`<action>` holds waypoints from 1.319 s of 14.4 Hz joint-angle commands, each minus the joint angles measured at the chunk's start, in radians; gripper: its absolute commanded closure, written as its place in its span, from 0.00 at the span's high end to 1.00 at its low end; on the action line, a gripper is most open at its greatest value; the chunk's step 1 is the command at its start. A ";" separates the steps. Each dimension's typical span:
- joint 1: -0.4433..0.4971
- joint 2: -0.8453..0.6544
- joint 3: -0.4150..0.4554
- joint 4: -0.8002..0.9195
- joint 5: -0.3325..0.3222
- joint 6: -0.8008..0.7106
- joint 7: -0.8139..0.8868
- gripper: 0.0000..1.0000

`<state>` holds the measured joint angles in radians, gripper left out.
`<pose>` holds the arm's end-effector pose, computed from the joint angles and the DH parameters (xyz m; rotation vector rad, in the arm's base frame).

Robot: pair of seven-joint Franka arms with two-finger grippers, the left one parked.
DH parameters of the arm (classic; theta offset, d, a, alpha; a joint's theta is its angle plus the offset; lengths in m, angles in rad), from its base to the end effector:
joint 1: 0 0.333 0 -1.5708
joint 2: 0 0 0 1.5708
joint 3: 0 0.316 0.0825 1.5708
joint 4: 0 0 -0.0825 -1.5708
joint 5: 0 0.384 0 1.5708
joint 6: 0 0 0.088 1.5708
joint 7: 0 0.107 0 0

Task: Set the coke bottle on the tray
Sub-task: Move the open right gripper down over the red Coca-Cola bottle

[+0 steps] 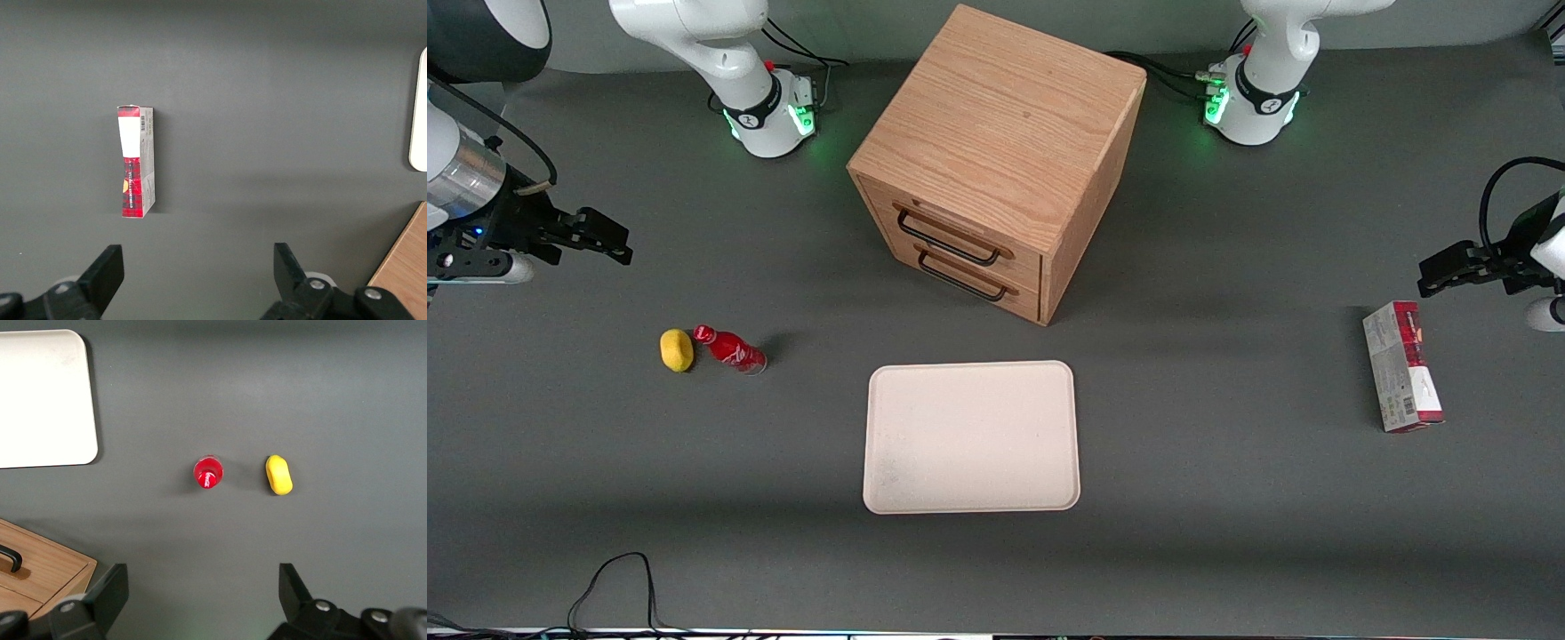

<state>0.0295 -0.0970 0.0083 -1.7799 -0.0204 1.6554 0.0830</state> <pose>0.5270 0.0181 0.5852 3.1179 -0.0674 -0.0408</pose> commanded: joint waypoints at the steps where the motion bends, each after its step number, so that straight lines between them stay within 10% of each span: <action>1: 0.006 0.008 0.004 0.028 0.023 -0.025 0.024 1.00; 6: 0.010 0.026 0.007 0.005 0.025 -0.005 0.021 1.00; 13: 0.015 0.124 0.018 -0.383 0.023 0.571 0.011 1.00; 19: 0.018 0.201 0.028 -0.426 0.011 0.655 0.007 1.00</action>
<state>0.0449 0.1094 0.0373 -2.1875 -0.0176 2.2855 0.0834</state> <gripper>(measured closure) 0.000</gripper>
